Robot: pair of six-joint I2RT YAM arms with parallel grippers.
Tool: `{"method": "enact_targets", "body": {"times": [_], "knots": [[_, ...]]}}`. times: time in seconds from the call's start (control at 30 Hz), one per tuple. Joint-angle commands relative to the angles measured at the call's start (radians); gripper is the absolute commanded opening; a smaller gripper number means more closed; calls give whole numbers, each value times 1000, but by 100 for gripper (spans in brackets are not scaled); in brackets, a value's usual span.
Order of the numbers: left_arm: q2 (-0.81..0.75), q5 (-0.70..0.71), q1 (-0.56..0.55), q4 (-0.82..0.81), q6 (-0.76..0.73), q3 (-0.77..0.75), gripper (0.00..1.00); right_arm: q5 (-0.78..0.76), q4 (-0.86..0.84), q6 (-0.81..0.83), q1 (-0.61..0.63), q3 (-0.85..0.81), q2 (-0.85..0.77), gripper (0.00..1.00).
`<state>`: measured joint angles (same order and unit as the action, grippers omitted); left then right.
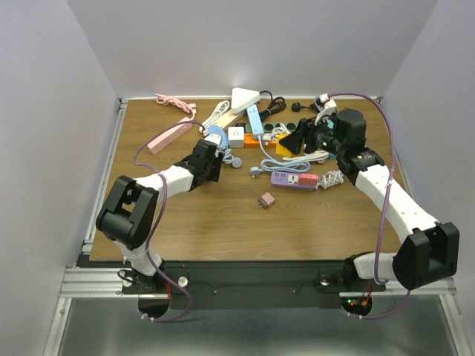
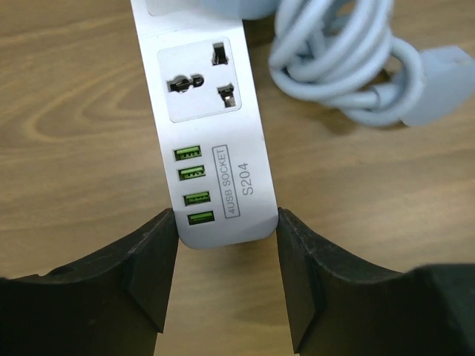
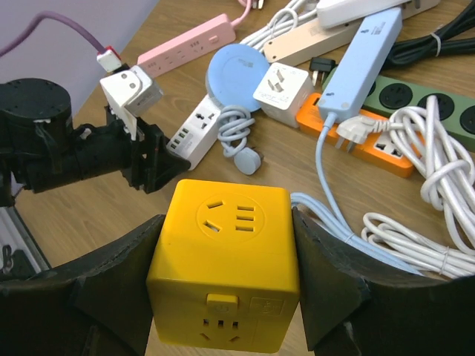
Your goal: Insert the plug
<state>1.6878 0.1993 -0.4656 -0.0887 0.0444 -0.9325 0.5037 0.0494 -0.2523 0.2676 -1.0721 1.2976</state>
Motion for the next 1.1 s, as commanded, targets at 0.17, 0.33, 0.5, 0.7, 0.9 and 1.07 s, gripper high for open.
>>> {"method": "enact_targets", "body": {"times": [0.17, 0.33, 0.5, 0.7, 0.9, 1.07], "knots": [[-260, -143, -194, 75, 182, 92, 0, 263, 61, 171, -8, -63, -4, 0], [-336, -166, -264, 87, 308, 170, 0, 352, 131, 273, -4, -86, 28, 0], [-404, -141, -330, 108, 454, 262, 0, 348, 213, 347, 24, -101, 77, 0], [-444, -41, -347, 112, 505, 319, 0, 279, 239, 389, 74, -114, 124, 0], [-429, 60, -346, 35, 549, 281, 51, 222, 225, 357, 74, -106, 114, 1], [-306, 92, -331, -19, 569, 161, 99, 118, 176, 280, 74, -74, 78, 0]]}}
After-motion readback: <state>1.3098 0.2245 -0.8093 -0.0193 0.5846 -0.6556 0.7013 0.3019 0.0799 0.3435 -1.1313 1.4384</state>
